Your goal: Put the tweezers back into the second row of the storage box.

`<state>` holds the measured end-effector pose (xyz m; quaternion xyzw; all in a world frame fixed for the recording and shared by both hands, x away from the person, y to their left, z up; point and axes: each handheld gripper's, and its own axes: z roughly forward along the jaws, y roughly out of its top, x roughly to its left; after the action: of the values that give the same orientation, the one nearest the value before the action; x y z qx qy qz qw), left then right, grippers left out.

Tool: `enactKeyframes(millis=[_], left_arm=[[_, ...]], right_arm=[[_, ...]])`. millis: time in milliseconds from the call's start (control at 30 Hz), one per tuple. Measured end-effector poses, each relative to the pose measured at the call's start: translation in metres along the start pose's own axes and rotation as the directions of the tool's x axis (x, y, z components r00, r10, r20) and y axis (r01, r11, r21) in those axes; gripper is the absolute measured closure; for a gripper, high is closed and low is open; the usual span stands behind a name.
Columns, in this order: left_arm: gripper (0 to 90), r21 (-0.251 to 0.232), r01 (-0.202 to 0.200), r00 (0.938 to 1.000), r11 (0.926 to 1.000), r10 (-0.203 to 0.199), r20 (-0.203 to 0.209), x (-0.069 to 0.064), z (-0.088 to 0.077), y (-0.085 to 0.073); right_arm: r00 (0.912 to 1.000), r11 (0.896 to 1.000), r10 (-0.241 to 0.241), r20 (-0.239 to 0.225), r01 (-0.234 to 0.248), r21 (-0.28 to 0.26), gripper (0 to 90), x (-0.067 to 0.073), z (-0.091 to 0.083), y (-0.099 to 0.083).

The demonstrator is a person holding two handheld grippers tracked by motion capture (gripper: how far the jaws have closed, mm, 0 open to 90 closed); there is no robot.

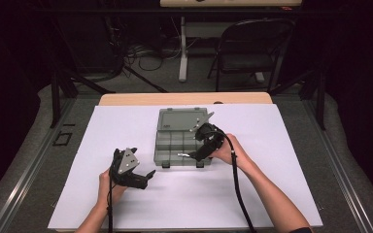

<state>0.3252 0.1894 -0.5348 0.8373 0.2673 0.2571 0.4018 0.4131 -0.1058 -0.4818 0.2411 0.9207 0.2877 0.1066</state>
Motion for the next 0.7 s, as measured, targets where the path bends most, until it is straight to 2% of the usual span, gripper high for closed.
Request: enactKeyframes(millis=[100,167,200,233,467,533,567,700], left_arm=[[0.1,0.001,0.002,1.0,1.0,-0.002,0.0,0.0,0.0,0.0],[0.1,0.002,0.002,1.0,1.0,-0.002,0.004,-0.001,0.0,0.0],[0.1,0.001,-0.001,1.0,1.0,0.001,0.002,-0.001,0.001,0.0],[0.1,0.001,-0.001,1.0,1.0,0.001,0.003,-0.001,0.001,0.0],[0.1,0.0,-0.005,1.0,1.0,0.005,0.002,-0.001,0.0,0.001],[0.1,-0.001,-0.006,1.0,1.0,0.006,0.002,-0.001,0.0,0.0],[0.1,-0.001,-0.007,1.0,1.0,0.007,0.003,-0.001,0.0,0.0],[0.2,-0.001,-0.008,1.0,1.0,0.008,0.004,-0.002,0.001,0.001]], right_arm=[[0.9999,1.0,0.012,0.008,-0.012,-0.015,10.3,0.0,-0.003,-0.005],[0.9998,0.999,0.02,0.009,-0.02,-0.047,8.9,0.001,-0.005,-0.009],[0.9998,0.999,0.02,0.006,-0.02,-0.03,8.4,0.001,-0.008,-0.011],[0.9996,0.998,0.025,0.009,-0.024,-0.054,7.8,0.002,-0.008,-0.014],[0.9984,0.994,0.054,0.018,-0.052,-0.097,1.9,0.002,-0.018,-0.026],[0.9979,0.994,0.063,0.017,-0.061,-0.09,0.2,0.001,-0.021,-0.028],[0.9972,0.99,0.071,0.024,-0.068,-0.121,0.0,0.0,-0.02,-0.029],[0.9974,0.994,0.069,0.019,-0.067,-0.086,0.0,0.0,-0.025,-0.033]])
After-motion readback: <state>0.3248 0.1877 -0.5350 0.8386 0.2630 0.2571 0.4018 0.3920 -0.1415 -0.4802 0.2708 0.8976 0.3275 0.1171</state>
